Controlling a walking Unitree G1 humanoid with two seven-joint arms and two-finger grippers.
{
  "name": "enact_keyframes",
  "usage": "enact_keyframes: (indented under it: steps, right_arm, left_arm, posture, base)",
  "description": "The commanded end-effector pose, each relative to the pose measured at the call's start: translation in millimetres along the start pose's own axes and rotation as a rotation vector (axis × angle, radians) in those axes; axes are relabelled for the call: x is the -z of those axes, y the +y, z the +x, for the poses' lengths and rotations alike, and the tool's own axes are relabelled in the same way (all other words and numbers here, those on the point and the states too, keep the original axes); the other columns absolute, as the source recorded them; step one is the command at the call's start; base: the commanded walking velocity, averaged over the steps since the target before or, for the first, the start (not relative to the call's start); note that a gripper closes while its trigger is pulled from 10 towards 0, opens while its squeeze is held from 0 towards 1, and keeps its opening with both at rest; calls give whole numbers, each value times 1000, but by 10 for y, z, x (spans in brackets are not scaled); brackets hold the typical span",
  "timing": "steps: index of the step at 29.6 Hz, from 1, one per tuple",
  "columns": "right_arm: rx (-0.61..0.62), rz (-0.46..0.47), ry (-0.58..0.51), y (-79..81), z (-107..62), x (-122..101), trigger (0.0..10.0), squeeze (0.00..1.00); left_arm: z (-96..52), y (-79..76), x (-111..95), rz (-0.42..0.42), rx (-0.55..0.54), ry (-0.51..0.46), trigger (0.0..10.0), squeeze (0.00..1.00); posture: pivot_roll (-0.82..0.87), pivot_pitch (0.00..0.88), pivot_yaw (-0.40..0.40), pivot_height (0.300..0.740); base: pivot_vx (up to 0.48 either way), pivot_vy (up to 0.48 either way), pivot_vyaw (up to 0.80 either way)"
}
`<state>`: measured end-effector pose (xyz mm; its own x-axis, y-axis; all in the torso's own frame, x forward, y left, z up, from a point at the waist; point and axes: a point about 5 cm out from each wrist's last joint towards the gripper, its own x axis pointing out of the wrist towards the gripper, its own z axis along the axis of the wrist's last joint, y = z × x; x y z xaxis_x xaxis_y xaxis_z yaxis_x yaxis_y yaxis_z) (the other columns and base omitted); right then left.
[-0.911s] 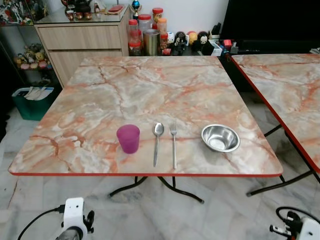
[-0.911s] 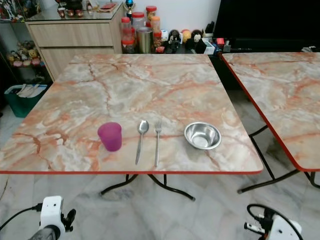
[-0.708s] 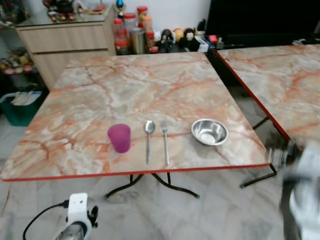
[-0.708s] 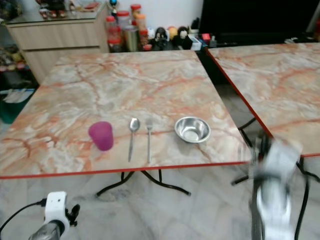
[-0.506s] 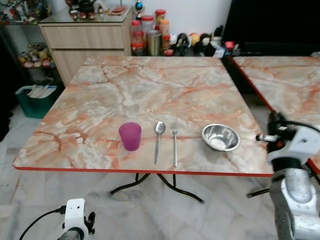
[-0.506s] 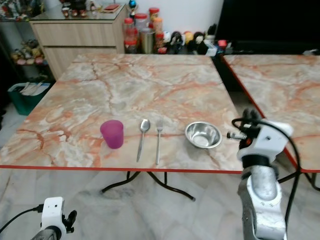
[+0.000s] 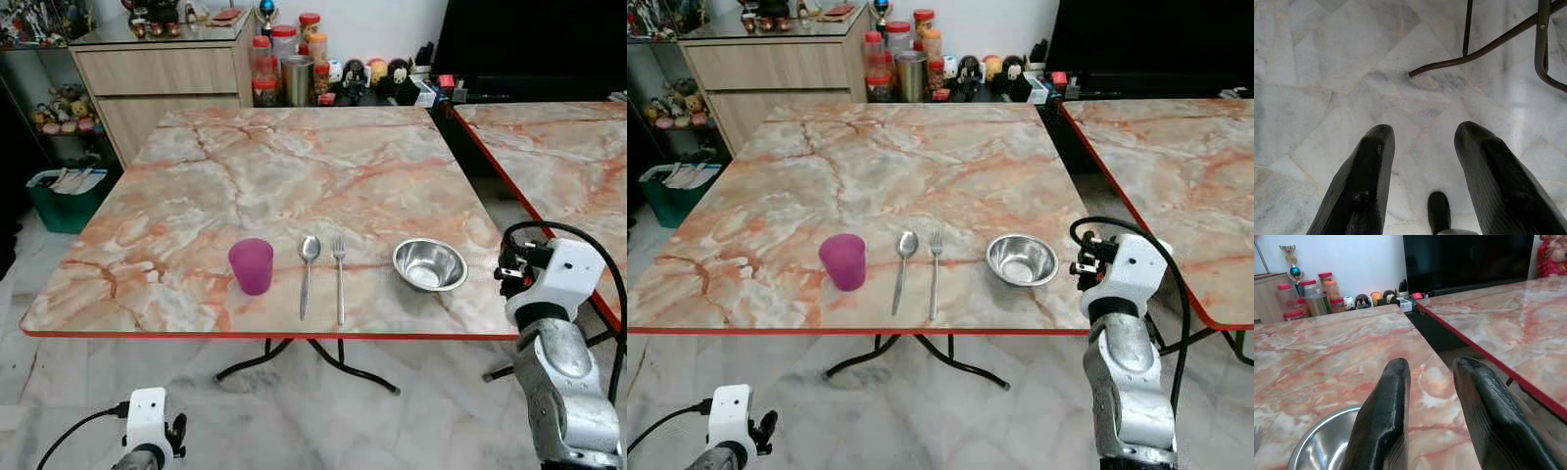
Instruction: Setting the table
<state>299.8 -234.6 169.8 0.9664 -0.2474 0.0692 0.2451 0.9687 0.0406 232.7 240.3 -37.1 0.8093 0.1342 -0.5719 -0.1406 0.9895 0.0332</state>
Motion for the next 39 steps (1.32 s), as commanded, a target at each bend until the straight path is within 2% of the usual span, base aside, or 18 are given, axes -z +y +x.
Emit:
enact_keyframes:
  steps: [1, 3, 4, 8, 13, 19, 20, 26, 32, 36, 39]
  right_arm:
    - [18, 1, 12, -26, 36, -15, 10000, 0]
    - [11, 6, 8, -14, 41, -30, 10000, 0]
    - [7, 9, 4, -2, 47, -46, 10000, 1000]
    - [0, 19, -1, 22, 64, -71, 10000, 1000]
    - [43, 28, 80, -41, 101, 62, 10000, 1000]
    - [44, 26, 83, -28, 119, 45, 10000, 1000]
    - [32, 28, 82, -1, 120, 36, 10000, 0]
    - [12, 56, 69, 68, 113, 23, 10000, 0]
    - [-20, 35, 70, 104, 106, 23, 10000, 0]
    - [-16, 20, 55, 114, 111, 1, 10000, 0]
    - [-2, 65, 51, 111, 122, -3, 10000, 0]
  left_arm:
    - [-1, 13, 7, 9, 0, 11, 10000, 0]
    - [-1, 11, 9, 9, 1, 12, 10000, 0]
    - [-1, 10, 10, 11, 2, 13, 10000, 0]
    - [-3, 6, 16, 15, 6, 15, 10000, 0]
    - [-3, -1, 19, 16, 8, 14, 10000, 0]
    - [-1, -6, 15, 18, 8, 13, 10000, 0]
    - [-1, -10, 11, 13, 10, 7, 10000, 0]
    - [0, -34, 13, 16, 11, 5, 10000, 0]
    - [0, -32, 14, 20, 8, 5, 10000, 0]
    - [-1, -30, 20, 16, 8, 10, 10000, 0]
    - [2, -37, 21, 17, 11, 15, 10000, 0]
  posture:
    - [-33, 67, -7, 740]
    - [-33, 64, -8, 740]
    - [-35, 63, -7, 740]
    - [-37, 55, -8, 740]
    - [-34, 45, -11, 740]
    - [-37, 40, -12, 740]
    - [-38, 38, -13, 740]
    - [-36, 38, -16, 740]
    - [-38, 42, -16, 740]
    - [-37, 46, -18, 740]
    - [-37, 47, -18, 740]
  base:
    - [0, 0, 0]
    - [0, 0, 0]
    - [0, 0, 0]
    - [0, 0, 0]
    - [0, 0, 0]
    - [0, 0, 0]
    - [0, 0, 0]
    - [0, 0, 0]
    - [162, 0, 0]
    - [277, 0, 545]
    - [284, 0, 367]
